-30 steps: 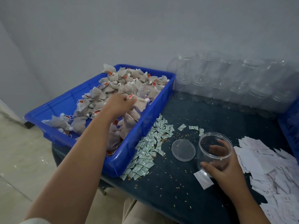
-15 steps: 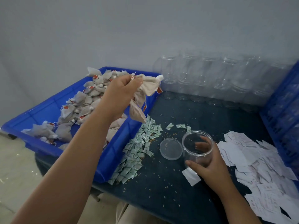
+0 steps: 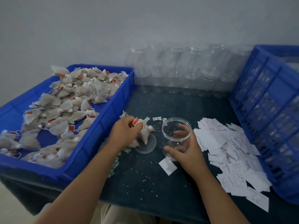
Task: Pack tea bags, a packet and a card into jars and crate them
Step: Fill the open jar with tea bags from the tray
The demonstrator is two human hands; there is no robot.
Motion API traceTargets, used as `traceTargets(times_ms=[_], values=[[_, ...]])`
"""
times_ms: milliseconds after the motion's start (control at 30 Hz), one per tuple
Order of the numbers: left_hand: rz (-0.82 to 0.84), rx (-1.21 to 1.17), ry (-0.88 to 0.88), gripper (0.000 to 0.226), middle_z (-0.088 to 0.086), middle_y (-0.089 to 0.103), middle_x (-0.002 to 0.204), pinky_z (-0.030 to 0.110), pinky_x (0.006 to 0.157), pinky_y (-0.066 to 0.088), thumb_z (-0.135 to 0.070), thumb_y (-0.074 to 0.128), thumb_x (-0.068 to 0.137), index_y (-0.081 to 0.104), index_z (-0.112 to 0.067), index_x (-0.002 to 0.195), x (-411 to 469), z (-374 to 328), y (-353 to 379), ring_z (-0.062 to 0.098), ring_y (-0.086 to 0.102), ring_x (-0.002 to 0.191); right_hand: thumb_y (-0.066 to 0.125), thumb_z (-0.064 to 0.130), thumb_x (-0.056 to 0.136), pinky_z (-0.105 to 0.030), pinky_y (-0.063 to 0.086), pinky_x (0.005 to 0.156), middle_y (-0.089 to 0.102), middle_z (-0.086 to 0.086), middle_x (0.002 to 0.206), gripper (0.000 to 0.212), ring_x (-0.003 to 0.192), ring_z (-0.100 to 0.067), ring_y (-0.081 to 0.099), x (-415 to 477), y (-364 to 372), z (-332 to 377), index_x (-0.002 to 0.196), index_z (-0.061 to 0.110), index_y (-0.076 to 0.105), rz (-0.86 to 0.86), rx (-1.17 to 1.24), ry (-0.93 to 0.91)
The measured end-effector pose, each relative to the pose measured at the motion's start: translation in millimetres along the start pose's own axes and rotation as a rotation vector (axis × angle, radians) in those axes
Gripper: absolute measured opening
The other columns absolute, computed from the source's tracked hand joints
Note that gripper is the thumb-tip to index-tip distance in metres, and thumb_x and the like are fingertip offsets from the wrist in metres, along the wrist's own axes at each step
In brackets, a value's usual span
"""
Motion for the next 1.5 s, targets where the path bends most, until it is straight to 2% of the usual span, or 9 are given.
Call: traceTargets(times_ms=[267,400,533,633,800,1000,1133,1333,1500], values=[[-0.062,-0.203,-0.051,0.034,0.013,0.066,0.09,0.052,0.075,0.06,-0.043,0.07,0.091,0.053,-0.013,0.087,-2.6,-9.9,-20.7,0.031,0.068,0.082,0.096,0.059,0.06,-0.042,0.066,0.081,0.065,0.023,0.131,0.096,0.079,-0.019,0.071,1.0,5.0,-1.7,0.143,0.06,0.047,0.03,-0.074,-0.034],[0.039,-0.458,0.041,0.02,0.002,0.075,0.093,0.037,0.079,0.063,-0.044,0.072,0.095,0.07,-0.024,0.094,-10.3,-42.9,-25.3,0.012,0.072,0.078,0.095,0.062,0.061,-0.029,0.06,0.082,0.064,0.027,0.131,0.093,0.096,-0.005,0.071,-0.7,6.2,3.6,0.141,0.063,0.047,0.044,-0.083,-0.053],[0.104,-0.157,0.302,0.016,-0.02,0.067,0.096,0.009,0.072,0.047,-0.048,0.066,0.095,0.073,-0.034,0.092,-21.1,-81.3,-23.1,0.0,0.064,0.085,0.096,0.056,0.064,-0.038,0.061,0.091,0.065,0.026,0.131,0.091,0.117,-0.008,0.069,-1.9,7.3,7.8,0.14,0.062,0.048,0.041,-0.058,-0.068],[0.185,-0.027,0.363,0.003,-0.022,0.068,0.089,0.019,0.07,0.052,-0.041,0.07,0.094,0.069,-0.038,0.094,-29.0,-99.3,-7.9,0.001,0.065,0.083,0.098,0.048,0.066,-0.048,0.062,0.096,0.067,0.017,0.133,0.092,0.124,-0.012,0.068,-1.6,7.6,10.0,0.145,0.054,0.05,0.038,-0.017,-0.072],[0.268,0.242,0.429,0.019,-0.022,0.071,0.091,0.036,0.096,0.044,-0.053,0.07,0.091,0.068,-0.038,0.104,-38.1,-104.3,15.6,0.002,0.055,0.102,0.1,0.042,0.075,-0.043,0.063,0.101,0.069,0.011,0.138,0.086,0.13,-0.017,0.068,-2.1,7.5,12.3,0.147,0.044,0.053,0.05,0.051,-0.098],[-0.043,-0.056,0.266,0.014,-0.021,0.072,0.091,0.013,0.066,0.046,-0.039,0.058,0.103,0.071,-0.035,0.099,-20.9,-77.5,-10.0,-0.003,0.065,0.083,0.097,0.055,0.067,-0.021,0.059,0.089,0.065,0.022,0.13,0.087,0.124,-0.006,0.067,-3.1,5.4,11.7,0.141,0.057,0.051,0.021,-0.03,-0.11],[0.288,0.475,0.107,0.042,-0.011,0.069,0.121,0.029,0.086,0.053,-0.045,0.068,0.095,0.062,-0.029,0.134,-8.2,-27.0,5.1,0.009,0.064,0.102,0.096,0.054,0.067,-0.015,0.055,0.091,0.065,0.024,0.13,0.085,0.125,-0.003,0.066,-3.2,5.4,11.0,0.139,0.057,0.051,0.031,-0.037,-0.108],[0.105,0.513,0.179,0.016,-0.007,0.068,0.102,0.036,0.08,0.054,-0.038,0.07,0.091,0.075,-0.03,0.103,-12.2,-5.0,21.1,0.016,0.063,0.095,0.095,0.056,0.065,-0.017,0.057,0.089,0.065,0.025,0.129,0.086,0.124,-0.002,0.067,-2.6,6.5,10.2,0.138,0.061,0.05,0.026,-0.04,-0.097],[0.039,0.118,0.061,0.014,-0.011,0.064,0.085,0.03,0.06,0.049,-0.045,0.054,0.103,0.051,-0.034,0.096,-7.9,-0.4,18.8,0.009,0.063,0.075,0.095,0.059,0.063,-0.019,0.059,0.086,0.065,0.024,0.13,0.088,0.118,-0.002,0.069,-2.5,5.6,7.8,0.138,0.063,0.049,0.019,-0.039,-0.082]])
Point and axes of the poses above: each hand's wrist, its own x-axis towards the middle knuckle, its own y-axis out of the palm, z = x × y, the point moved 5 cm from there along x, towards the middle knuckle
